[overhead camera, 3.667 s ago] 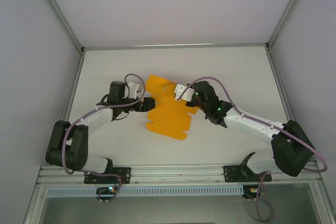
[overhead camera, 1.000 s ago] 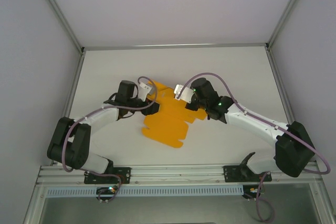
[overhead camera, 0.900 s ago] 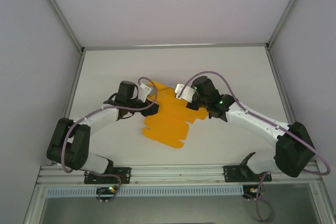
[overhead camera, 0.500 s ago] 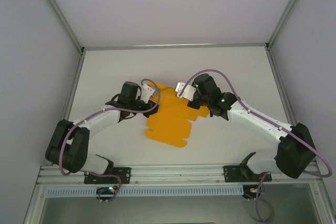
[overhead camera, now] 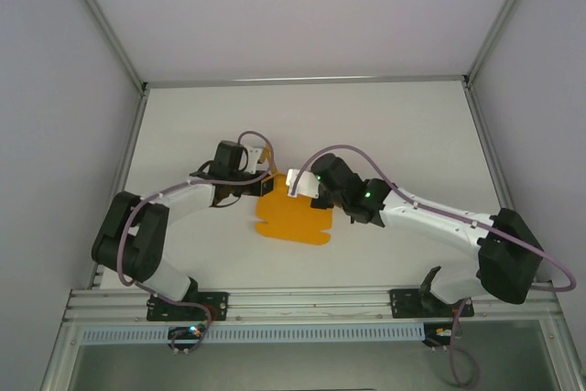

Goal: Assemble paper box

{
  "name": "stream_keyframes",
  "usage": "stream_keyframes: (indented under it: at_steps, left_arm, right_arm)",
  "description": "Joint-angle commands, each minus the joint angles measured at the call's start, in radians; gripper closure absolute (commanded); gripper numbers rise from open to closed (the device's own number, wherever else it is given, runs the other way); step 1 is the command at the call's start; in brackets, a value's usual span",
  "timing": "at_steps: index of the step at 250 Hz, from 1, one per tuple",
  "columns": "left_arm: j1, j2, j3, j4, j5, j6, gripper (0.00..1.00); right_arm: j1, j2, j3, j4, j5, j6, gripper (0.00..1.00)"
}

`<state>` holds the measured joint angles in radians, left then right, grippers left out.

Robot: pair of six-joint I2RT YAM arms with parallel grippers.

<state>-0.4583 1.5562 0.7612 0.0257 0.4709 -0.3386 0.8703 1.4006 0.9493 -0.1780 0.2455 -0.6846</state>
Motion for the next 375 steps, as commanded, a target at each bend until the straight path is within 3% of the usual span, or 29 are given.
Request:
stream_keyframes:
  at_steps: [1,34,71,102,116,136,155,200,238,266,302,324,375]
  left_arm:
    - [0.0,-0.001,0.04,0.049,0.052,-0.059,0.88]
    - [0.003,-0.004,0.019,0.007,0.024,-0.043,0.68]
    - [0.006,-0.043,-0.022,-0.05,-0.043,-0.042,0.58]
    - [0.007,-0.111,-0.058,-0.1,-0.095,-0.064,0.57]
    - [0.009,-0.147,-0.069,-0.135,-0.135,-0.072,0.45]
    - [0.023,-0.196,-0.069,-0.216,-0.215,-0.082,0.43]
    - [0.054,-0.239,-0.063,-0.297,-0.267,-0.095,0.28]
    - [0.122,-0.331,-0.097,-0.344,-0.327,-0.125,0.12]
    - [0.159,-0.346,-0.092,-0.266,-0.224,-0.12,0.13]
    - [0.159,-0.328,-0.043,-0.221,-0.125,-0.099,0.22]
    - [0.132,-0.285,-0.001,-0.105,0.018,-0.067,0.3]
    - [0.088,-0.236,0.052,-0.129,0.012,0.011,0.35]
    - [-0.006,-0.143,0.151,-0.264,-0.136,0.205,0.42]
  right_arm:
    - [0.057,0.043,-0.035,0.015,0.005,0.002,1.0]
    - [0.055,0.069,-0.056,0.07,0.095,-0.017,1.0]
    - [0.02,0.104,-0.01,0.058,0.113,-0.01,1.0]
    - [-0.005,0.148,0.018,0.052,0.123,-0.039,1.0]
    - [-0.021,0.167,0.032,0.042,0.112,-0.043,1.0]
    - [-0.045,0.188,0.054,0.023,0.088,-0.054,1.0]
    - [-0.058,0.21,0.072,0.022,0.09,-0.085,1.0]
    - [-0.071,0.266,0.129,0.034,0.112,-0.152,1.0]
    - [-0.063,0.312,0.128,0.128,0.18,-0.225,1.0]
    - [-0.041,0.337,0.09,0.254,0.276,-0.311,1.0]
    - [-0.032,0.328,0.089,0.237,0.279,-0.28,1.0]
    - [-0.029,0.306,0.088,0.209,0.244,-0.247,1.0]
    - [-0.037,0.272,0.092,0.149,0.181,-0.21,1.0]
